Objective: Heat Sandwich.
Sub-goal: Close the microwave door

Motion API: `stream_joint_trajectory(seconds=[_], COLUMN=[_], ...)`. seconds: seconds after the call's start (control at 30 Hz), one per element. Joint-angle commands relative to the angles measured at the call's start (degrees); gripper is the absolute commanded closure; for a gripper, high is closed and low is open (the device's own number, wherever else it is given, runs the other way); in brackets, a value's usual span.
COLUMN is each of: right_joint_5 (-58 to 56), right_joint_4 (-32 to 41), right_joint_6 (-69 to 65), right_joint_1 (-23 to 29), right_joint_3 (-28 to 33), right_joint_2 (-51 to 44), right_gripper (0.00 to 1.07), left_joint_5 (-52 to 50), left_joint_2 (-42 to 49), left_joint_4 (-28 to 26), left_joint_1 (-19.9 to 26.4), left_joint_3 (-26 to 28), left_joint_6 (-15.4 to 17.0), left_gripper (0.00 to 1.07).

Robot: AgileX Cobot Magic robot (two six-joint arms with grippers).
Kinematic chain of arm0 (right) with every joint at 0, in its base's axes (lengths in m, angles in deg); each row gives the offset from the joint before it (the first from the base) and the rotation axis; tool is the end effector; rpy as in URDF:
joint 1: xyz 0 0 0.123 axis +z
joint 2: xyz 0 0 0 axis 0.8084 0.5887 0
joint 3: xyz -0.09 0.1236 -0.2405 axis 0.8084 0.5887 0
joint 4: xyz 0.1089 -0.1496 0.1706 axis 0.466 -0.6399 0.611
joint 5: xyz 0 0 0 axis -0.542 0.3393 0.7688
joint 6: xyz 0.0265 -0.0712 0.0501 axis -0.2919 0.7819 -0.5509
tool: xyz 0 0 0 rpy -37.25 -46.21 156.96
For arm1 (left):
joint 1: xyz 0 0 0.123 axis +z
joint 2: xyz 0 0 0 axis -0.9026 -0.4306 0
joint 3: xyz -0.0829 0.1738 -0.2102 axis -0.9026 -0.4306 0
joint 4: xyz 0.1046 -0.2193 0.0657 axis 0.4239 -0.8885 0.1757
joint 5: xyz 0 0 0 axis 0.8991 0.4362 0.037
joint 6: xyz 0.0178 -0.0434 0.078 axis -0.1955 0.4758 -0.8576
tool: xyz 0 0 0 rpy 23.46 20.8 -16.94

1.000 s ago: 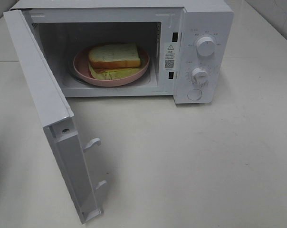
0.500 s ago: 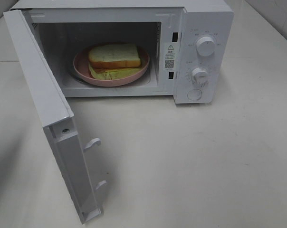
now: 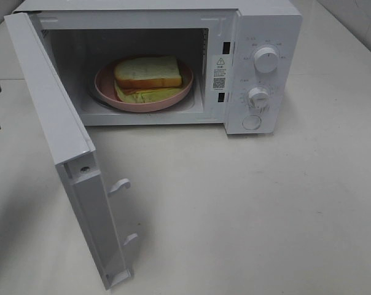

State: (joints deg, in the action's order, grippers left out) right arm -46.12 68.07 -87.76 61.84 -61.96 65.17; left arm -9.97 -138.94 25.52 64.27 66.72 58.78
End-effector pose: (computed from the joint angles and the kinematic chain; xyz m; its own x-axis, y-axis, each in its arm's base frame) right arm -0.0046 -0.0119 0.2828 -0.4153 -0.0432 -0.9087 -0.0208 0.9991 -0.0379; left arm 0.2267 -0.0371 0.1874 -0.1198 -0.0222 -0.9925 0.3962 0.9156 -0.0683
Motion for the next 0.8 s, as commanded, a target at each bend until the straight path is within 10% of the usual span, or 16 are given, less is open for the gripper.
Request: stream_joint_trajectory(seconds=[0.03,0.8], right_joint_5=[0.6,0.6], right_joint_4=[0.0,0.0], right_joint_6=[0.3,0.3], right_joint_1=[-0.3,-0.3], right_joint_3=[0.2,0.2], right_joint_2=[-1.6,-1.6], right_gripper=[0.35,0.35], left_joint_5=[-0.9,0.9], left_joint_2=[-0.9,-13.2], left_joint_4=[-0.2,-7.9], left_joint_1=[-2.6,-21.3], left_joint_3=[1.5,13.1], left_joint_6=[-0.3,-3.2], left_gripper=[1.07,1.07])
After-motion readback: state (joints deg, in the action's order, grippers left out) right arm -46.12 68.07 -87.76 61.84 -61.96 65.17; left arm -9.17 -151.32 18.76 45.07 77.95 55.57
